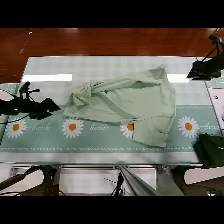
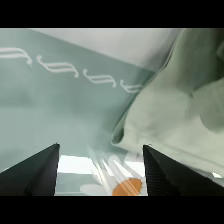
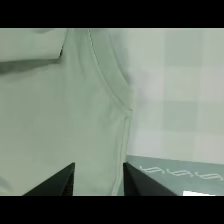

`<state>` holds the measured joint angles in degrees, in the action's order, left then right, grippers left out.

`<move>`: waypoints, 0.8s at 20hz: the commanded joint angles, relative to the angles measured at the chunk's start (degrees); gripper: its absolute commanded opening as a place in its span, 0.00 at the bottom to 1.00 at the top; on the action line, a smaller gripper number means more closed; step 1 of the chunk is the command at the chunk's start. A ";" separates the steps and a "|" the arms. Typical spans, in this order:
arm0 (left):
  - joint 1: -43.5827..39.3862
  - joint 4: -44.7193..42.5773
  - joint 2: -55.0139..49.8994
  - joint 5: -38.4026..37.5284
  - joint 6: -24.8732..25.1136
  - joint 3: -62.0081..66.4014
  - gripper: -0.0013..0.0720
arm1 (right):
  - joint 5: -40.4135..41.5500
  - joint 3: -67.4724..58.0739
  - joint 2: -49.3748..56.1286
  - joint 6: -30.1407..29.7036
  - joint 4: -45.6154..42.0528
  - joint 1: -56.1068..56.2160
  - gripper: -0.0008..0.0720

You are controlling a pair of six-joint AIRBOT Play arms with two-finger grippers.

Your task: Fold the shirts.

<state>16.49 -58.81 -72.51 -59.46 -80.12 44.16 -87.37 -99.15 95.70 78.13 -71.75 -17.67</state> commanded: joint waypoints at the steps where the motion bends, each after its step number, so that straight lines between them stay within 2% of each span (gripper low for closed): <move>1: 0.87 6.45 -4.63 -4.15 6.47 -0.02 0.84 | -1.99 3.13 -0.11 -0.83 2.32 -0.70 0.58; 5: 0.09 17.70 -8.22 -0.57 12.09 0.00 0.84 | -2.03 3.41 -0.35 -0.76 2.71 -0.33 0.58; 8: -1.16 20.96 -11.02 1.86 12.17 0.00 0.84 | -2.12 3.41 -1.57 -0.61 2.64 -0.33 0.58; 11: -3.06 21.33 -14.80 0.46 12.22 0.00 0.84 | -1.92 3.41 -4.24 -0.63 2.32 -0.33 0.58; 13: -3.65 21.33 -16.39 -1.03 12.22 0.28 0.68 | -1.90 3.41 -6.12 -0.68 2.12 -0.50 0.58; 15: -3.39 21.33 -16.92 -1.25 11.91 0.28 0.31 | -1.90 3.39 -7.93 -0.66 0.96 -0.57 0.58; 16: -3.13 21.35 -16.92 -1.31 11.26 0.28 0.25 | -1.95 3.41 -8.81 -0.66 -0.11 -0.57 0.58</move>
<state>13.43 -37.65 -88.16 -60.49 -68.29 44.40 -89.32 -95.79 89.25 77.45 -70.19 -18.15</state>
